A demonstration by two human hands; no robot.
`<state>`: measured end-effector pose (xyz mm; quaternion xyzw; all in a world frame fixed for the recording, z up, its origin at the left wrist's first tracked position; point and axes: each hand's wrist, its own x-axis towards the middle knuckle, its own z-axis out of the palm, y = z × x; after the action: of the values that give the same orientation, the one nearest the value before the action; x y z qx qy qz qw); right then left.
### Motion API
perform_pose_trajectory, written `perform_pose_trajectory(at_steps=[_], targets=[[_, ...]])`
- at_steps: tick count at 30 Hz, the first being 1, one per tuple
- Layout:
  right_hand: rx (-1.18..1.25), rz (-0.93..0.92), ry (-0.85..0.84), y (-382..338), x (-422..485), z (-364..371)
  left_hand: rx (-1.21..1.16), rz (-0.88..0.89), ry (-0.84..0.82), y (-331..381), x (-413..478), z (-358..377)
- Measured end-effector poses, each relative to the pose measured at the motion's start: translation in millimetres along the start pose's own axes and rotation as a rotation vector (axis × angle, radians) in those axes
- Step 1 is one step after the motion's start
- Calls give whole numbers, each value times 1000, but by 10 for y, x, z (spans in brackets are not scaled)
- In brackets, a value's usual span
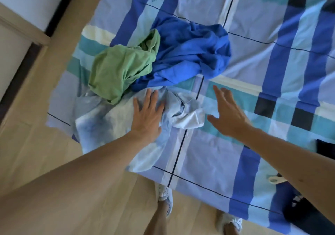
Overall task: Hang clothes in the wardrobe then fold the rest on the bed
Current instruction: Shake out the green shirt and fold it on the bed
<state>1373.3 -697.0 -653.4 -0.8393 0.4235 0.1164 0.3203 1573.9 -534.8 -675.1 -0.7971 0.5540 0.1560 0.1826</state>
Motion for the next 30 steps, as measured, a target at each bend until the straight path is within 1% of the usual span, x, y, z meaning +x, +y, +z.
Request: perform_pose_trajectory(at_steps=[5,8,10,12,13,14,15,16,17,18,19,20,21,22,23,24,25,26,28,29,30], targets=[[-3,-218,68,-1094,783,-16,-107,70,-14,-22,16,119],[7,-339,82,-1757,1220,53,-191,108,16,-61,2,201],[-56,-335,7,-2051,1487,127,-288,145,44,-135,-1,240],[-125,-317,-105,-2225,1676,218,-470,183,71,-281,-28,273],[-126,-311,-139,-2225,1706,228,-616,193,140,-321,-42,250],[-115,-292,-146,-2227,1698,236,-788,172,269,-375,-64,228],[-91,-278,-119,-2208,1688,254,-954,91,407,-443,-99,212],[-58,-258,-79,-2184,1660,259,-1121,-55,489,-516,-134,156],[-12,-248,-35,-2165,1611,242,-1304,-248,491,-594,-161,76],[57,-234,-5,-2173,1524,207,-1522,-451,400,-678,-180,-35],[134,-236,14,-2200,1416,166,-1797,-619,256,-767,-178,-154],[202,-257,14,-2239,1276,113,-2091,-717,127,-845,-160,-240],[259,-286,-8,-2282,1123,69,-2338,-739,54,-936,-137,-307],[290,-323,-50,-2326,949,26,-2510,-697,27,-1007,-132,-383],[309,-379,-100,-2387,752,-10,-2599,-609,23,-1045,-137,-443],[316,-433,-146,-2416,560,-46,-2636,-505,51,-1038,-135,-517],[327,-480,-179,-2413,363,-97,-2625,-461,111,-983,-145,-608],[348,-500,-197,-2409,204,-143,-2590,-493,182,-927,-141,-689],[446,-484,-217,-2335,-104,-352,-2497,-647,319,-781,-202,-948],[518,-469,-234,-2301,-203,-425,-2454,-682,353,-757,-262,-1067],[573,-455,-221,-2247,-312,-547,-2419,-677,373,-728,-336,-1208]])
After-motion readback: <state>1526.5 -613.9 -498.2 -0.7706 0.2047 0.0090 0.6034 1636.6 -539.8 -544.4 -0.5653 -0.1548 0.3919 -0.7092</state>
